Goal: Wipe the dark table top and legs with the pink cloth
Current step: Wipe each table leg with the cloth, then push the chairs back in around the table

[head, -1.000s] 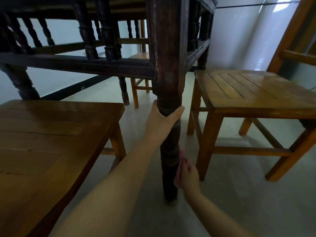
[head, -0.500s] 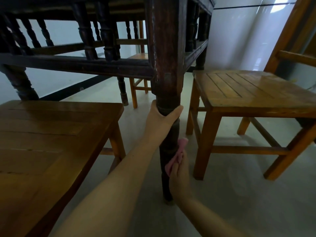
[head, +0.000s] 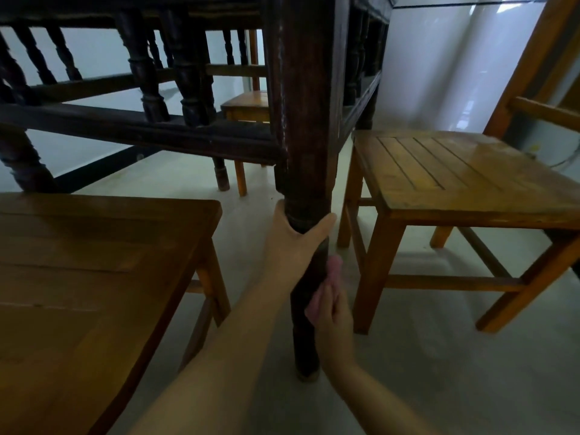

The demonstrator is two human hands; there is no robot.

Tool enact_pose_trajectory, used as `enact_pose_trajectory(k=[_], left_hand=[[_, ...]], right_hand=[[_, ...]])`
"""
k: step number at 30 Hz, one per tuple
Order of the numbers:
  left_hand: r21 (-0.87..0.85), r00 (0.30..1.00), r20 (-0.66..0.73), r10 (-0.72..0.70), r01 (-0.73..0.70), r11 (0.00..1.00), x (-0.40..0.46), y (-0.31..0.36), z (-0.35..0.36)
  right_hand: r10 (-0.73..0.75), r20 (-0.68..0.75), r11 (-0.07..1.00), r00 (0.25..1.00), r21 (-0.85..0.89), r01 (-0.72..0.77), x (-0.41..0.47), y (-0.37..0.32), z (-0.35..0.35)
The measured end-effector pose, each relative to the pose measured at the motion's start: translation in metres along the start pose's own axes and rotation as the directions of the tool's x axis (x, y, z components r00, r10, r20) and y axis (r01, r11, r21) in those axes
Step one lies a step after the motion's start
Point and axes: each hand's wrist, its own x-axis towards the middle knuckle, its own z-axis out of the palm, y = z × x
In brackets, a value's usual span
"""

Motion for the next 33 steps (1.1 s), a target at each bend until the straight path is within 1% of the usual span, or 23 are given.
enact_pose_trajectory(k=[1,3,4,6,8,10,11,12,13,14,15,17,19,21,23,25,27,28,29,30,31,32,33], left_hand=[[0.001,0.998,-0.067,-0.018,0.018,1.000,-0.002,0.001,-0.003],[0.031,0.996,-0.019,-0.083,0.083,0.996,-0.006,0.011,-0.005],[0.047,0.991,0.013,-0.132,0.131,0.990,-0.010,0.018,-0.005],[0.101,0.974,0.023,-0.225,0.221,0.970,-0.016,0.036,-0.009],[0.182,0.962,0.061,-0.265,0.250,0.951,-0.033,0.056,-0.018],[0.214,0.923,0.093,-0.373,0.347,0.913,-0.049,0.085,-0.027],[0.220,0.888,0.091,-0.452,0.424,0.878,-0.055,0.100,-0.030],[0.208,0.832,0.046,-0.553,0.533,0.820,-0.061,0.115,-0.033],[0.141,0.769,-0.013,-0.639,0.634,0.760,-0.067,0.132,-0.037],[0.057,0.731,-0.083,-0.677,0.682,0.729,-0.075,0.149,-0.043],[0.025,0.728,-0.174,-0.664,0.677,0.736,-0.079,0.169,-0.050],[0.073,0.753,-0.375,-0.540,0.605,0.793,-0.078,0.216,-0.068],[0.165,0.789,-0.515,-0.336,0.476,0.864,-0.063,0.269,-0.083],[0.304,0.849,-0.518,-0.102,0.294,0.906,-0.036,0.323,-0.095],[0.442,0.910,-0.403,0.096,0.102,0.891,0.000,0.359,-0.105],[0.558,0.953,-0.248,0.176,-0.008,0.830,0.043,0.373,-0.111],[0.652,0.978,-0.160,0.131,0.005,0.758,0.079,0.367,-0.117],[0.685,0.984,-0.156,0.080,0.050,0.727,0.094,0.358,-0.120],[0.712,0.987,-0.159,0.025,0.097,0.696,0.103,0.347,-0.123],[0.746,0.987,-0.157,-0.024,0.135,0.652,0.109,0.335,-0.124],[0.794,0.988,-0.144,-0.059,0.151,0.589,0.111,0.324,-0.125],[0.845,0.990,-0.126,-0.069,0.143,0.515,0.112,0.315,-0.124],[0.883,0.992,-0.111,-0.062,0.127,0.452,0.111,0.308,-0.123]], right_hand=[[0.091,-0.029,0.994,0.995,-0.063,-0.093,-0.003,0.006,-0.004],[0.291,-0.092,0.950,0.952,-0.090,-0.299,-0.001,-0.008,-0.008],[0.411,-0.099,0.907,0.906,-0.048,-0.417,0.001,-0.021,-0.011],[0.598,-0.023,0.797,0.801,0.122,-0.591,0.005,-0.054,-0.024],[0.642,0.047,0.740,0.765,0.219,-0.635,0.009,-0.100,-0.042],[0.628,0.039,0.748,0.777,0.246,-0.617,0.016,-0.151,-0.056],[0.614,0.015,0.764,0.789,0.240,-0.599,0.021,-0.176,-0.061],[0.588,0.005,0.789,0.809,0.220,-0.574,0.026,-0.204,-0.064],[0.565,0.017,0.804,0.825,0.214,-0.555,0.031,-0.232,-0.065],[0.542,0.022,0.821,0.840,0.204,-0.534,0.037,-0.260,-0.064],[0.507,0.015,0.842,0.862,0.203,-0.499,0.043,-0.289,-0.060],[0.424,-0.079,0.900,0.902,0.152,-0.409,0.061,-0.349,-0.053],[0.309,-0.129,0.950,0.942,0.087,-0.299,0.082,-0.415,-0.039],[0.188,-0.090,0.982,0.978,0.021,-0.186,0.103,-0.476,-0.022],[0.062,0.001,0.994,0.998,-0.092,-0.062,0.127,-0.519,0.001],[-0.054,0.137,0.965,0.989,-0.247,0.087,0.151,-0.537,0.027],[-0.159,0.298,0.885,0.941,-0.380,0.269,0.171,-0.530,0.054],[-0.178,0.387,0.823,0.905,-0.446,0.352,0.181,-0.515,0.064],[-0.177,0.486,0.724,0.856,-0.524,0.448,0.190,-0.494,0.071],[-0.143,0.570,0.595,0.809,-0.604,0.531,0.196,-0.472,0.076],[-0.087,0.616,0.457,0.783,-0.674,0.581,0.199,-0.454,0.079],[-0.030,0.627,0.357,0.779,-0.721,0.594,0.198,-0.441,0.081],[0.007,0.621,0.306,0.784,-0.748,0.590,0.195,-0.433,0.081]])
